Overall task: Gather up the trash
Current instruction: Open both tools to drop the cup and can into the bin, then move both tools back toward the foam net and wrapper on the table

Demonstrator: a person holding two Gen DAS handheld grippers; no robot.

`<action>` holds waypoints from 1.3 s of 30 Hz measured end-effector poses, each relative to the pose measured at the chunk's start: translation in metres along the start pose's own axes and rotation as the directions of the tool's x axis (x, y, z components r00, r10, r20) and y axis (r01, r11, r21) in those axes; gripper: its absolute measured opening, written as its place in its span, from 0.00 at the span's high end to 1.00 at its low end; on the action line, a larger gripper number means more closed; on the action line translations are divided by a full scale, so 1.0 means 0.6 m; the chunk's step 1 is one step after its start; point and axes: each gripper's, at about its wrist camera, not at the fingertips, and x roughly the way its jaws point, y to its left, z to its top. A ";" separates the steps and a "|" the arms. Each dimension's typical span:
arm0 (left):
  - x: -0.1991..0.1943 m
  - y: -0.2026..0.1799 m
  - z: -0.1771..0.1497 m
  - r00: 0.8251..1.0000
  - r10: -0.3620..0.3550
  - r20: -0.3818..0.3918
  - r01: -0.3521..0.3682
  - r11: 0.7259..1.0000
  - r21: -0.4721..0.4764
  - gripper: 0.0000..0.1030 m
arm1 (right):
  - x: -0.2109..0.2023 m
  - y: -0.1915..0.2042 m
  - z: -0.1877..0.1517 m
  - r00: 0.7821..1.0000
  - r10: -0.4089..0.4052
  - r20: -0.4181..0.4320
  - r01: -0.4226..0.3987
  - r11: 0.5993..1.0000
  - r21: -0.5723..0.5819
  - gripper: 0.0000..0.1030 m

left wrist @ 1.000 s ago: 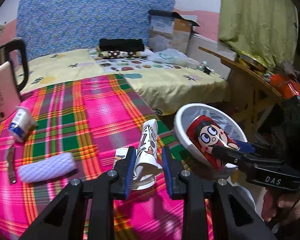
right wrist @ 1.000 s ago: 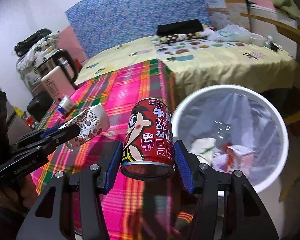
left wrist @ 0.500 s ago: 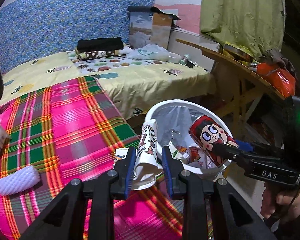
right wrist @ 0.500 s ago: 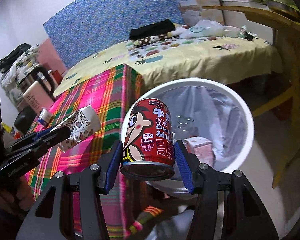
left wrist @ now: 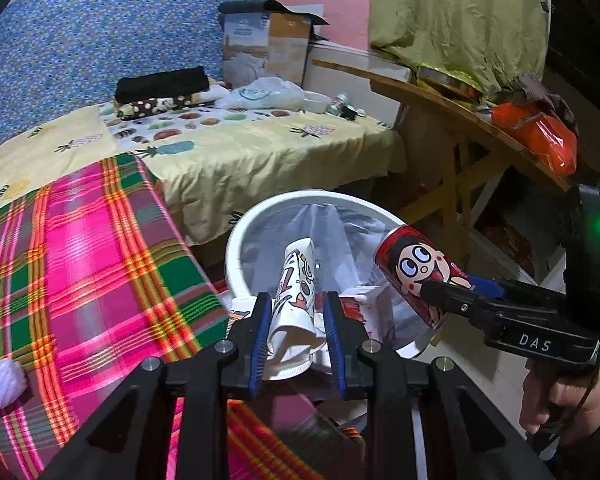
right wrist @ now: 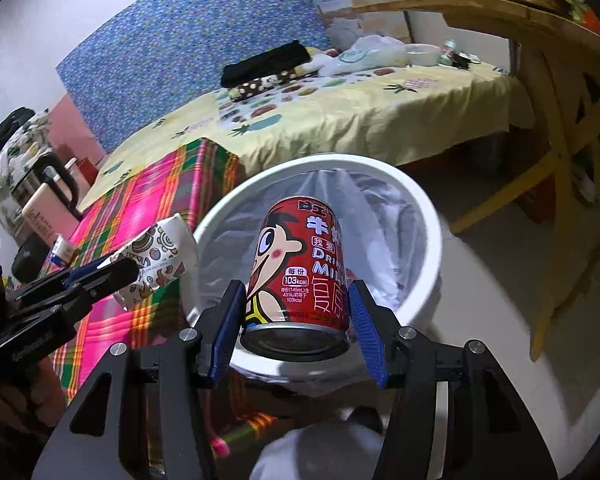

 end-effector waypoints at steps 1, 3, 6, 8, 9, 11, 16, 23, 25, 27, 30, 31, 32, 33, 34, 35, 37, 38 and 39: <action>0.004 -0.004 0.000 1.000 -0.005 -0.004 0.005 1.000 0.004 0.73 | 0.001 -0.003 0.000 1.000 -0.003 -0.002 0.003 1.000 0.003 0.47; 0.013 -0.010 0.002 1.000 -0.014 -0.008 0.014 1.000 0.013 0.73 | 0.003 -0.006 -0.001 1.000 -0.009 -0.006 0.009 1.000 0.008 0.47; 0.025 -0.018 0.005 1.000 -0.028 -0.015 0.028 0.999 0.023 0.73 | 0.007 -0.012 -0.001 1.000 -0.018 -0.015 0.018 1.000 0.014 0.47; 0.036 -0.023 0.007 0.999 -0.037 -0.025 0.038 0.999 0.026 0.73 | 0.010 -0.016 -0.001 0.999 -0.025 -0.022 0.026 1.000 0.017 0.47; 0.040 -0.025 0.007 0.999 -0.042 -0.030 0.043 0.999 0.027 0.73 | 0.012 -0.018 -0.001 0.999 -0.031 -0.028 0.032 0.999 0.018 0.47; 0.048 -0.027 0.007 0.998 -0.047 -0.038 0.048 0.998 0.029 0.73 | 0.014 -0.021 0.000 0.999 -0.032 -0.035 0.032 0.999 0.018 0.47; 0.069 -0.022 0.006 0.996 -0.060 -0.073 0.061 0.998 0.008 0.72 | 0.021 -0.020 0.003 0.998 -0.028 -0.054 0.029 1.000 0.011 0.47; 0.062 -0.016 0.008 0.996 -0.076 -0.055 0.076 0.997 -0.012 0.50 | 0.008 -0.020 0.006 0.999 -0.039 -0.009 0.039 0.999 0.004 0.43; 0.058 -0.013 0.009 0.996 -0.073 -0.049 0.072 0.997 -0.019 0.50 | 0.004 -0.020 0.008 0.999 -0.045 0.003 0.045 0.999 -0.003 0.42; 0.052 -0.010 0.008 0.997 -0.069 -0.044 0.068 0.997 -0.023 0.50 | 0.001 -0.020 0.009 0.999 -0.052 0.006 0.052 0.999 -0.005 0.42; 0.044 -0.005 0.006 0.997 -0.069 -0.042 0.068 0.997 -0.031 0.50 | -0.001 -0.016 0.010 0.999 -0.051 0.012 0.051 0.999 -0.006 0.42; 0.041 -0.003 0.004 0.997 -0.069 -0.042 0.068 0.997 -0.033 0.50 | -0.002 -0.014 0.010 0.999 -0.049 0.011 0.049 0.999 -0.008 0.42; 0.039 -0.001 0.004 0.997 -0.068 -0.041 0.066 0.997 -0.035 0.50 | -0.002 -0.011 0.011 0.999 -0.047 0.010 0.047 0.999 -0.011 0.42; 0.035 0.001 0.002 0.997 -0.066 -0.040 0.065 0.997 -0.037 0.50 | -0.003 -0.009 0.010 0.999 -0.045 0.009 0.045 0.999 -0.014 0.42; 0.031 0.002 0.001 0.997 -0.064 -0.038 0.062 0.997 -0.039 0.50 | -0.005 -0.006 0.010 0.999 -0.042 0.009 0.042 0.999 -0.019 0.42; 0.027 0.004 -0.002 0.998 -0.060 -0.036 0.059 0.997 -0.042 0.50 | -0.005 -0.003 0.010 0.999 -0.039 0.008 0.039 0.999 -0.023 0.42; 0.019 0.011 -0.005 0.998 -0.059 -0.031 0.057 0.997 -0.052 0.50 | -0.008 0.004 0.008 0.999 -0.033 0.008 0.033 0.999 -0.030 0.42; 0.014 0.014 -0.007 0.998 -0.055 -0.029 0.053 0.997 -0.058 0.50 | -0.009 0.008 0.008 1.000 -0.030 0.007 0.030 0.999 -0.035 0.42; 0.010 0.017 -0.009 0.998 -0.051 -0.026 0.049 0.997 -0.063 0.50 | -0.010 0.012 0.007 1.000 -0.026 0.006 0.027 0.999 -0.042 0.42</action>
